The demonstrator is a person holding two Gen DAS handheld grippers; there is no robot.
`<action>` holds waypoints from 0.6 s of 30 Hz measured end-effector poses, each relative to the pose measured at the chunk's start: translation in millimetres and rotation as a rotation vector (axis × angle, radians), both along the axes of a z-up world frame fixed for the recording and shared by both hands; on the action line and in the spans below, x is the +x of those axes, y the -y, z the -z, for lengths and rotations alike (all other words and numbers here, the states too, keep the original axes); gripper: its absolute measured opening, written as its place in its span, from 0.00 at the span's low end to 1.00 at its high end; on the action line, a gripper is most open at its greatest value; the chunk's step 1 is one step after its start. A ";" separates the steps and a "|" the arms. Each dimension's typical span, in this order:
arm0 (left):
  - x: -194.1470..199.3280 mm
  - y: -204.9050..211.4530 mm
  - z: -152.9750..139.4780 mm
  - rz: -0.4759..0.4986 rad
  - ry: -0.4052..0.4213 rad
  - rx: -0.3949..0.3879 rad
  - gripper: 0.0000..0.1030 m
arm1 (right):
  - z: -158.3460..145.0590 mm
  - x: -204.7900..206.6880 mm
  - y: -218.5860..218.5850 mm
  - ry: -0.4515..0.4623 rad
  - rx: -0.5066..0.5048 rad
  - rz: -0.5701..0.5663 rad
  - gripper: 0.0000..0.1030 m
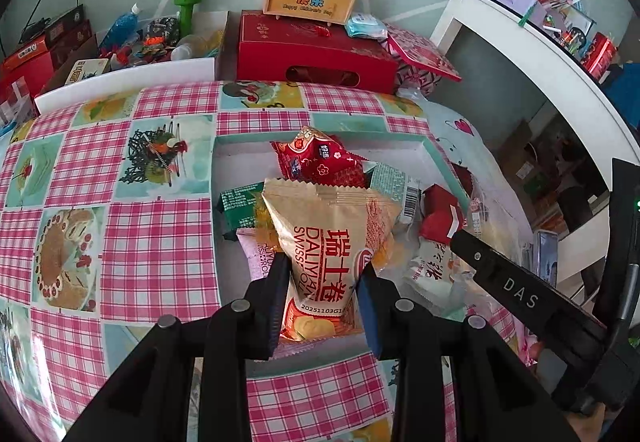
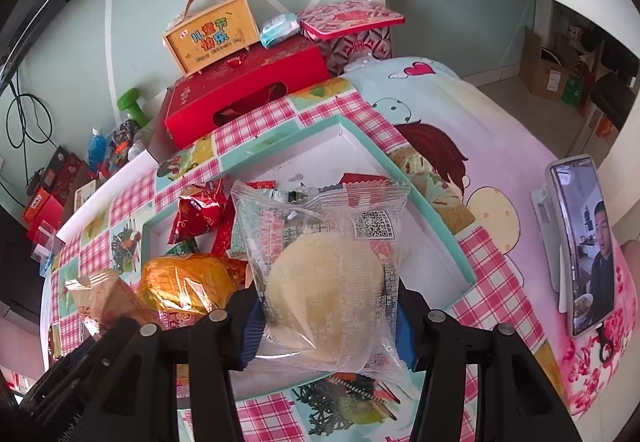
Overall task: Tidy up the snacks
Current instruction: 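Carry the Swiss roll packet and round biscuit into the tray while both grippers release them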
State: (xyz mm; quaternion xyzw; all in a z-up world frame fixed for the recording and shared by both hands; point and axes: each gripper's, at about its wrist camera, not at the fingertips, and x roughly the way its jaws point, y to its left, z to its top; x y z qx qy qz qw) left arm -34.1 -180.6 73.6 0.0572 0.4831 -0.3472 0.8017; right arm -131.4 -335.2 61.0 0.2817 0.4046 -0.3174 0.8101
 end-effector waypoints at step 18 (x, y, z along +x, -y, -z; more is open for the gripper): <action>-1.3 27.7 25.6 0.048 0.004 0.029 0.33 | 24.5 10.0 4.7 -0.030 0.065 -0.026 0.54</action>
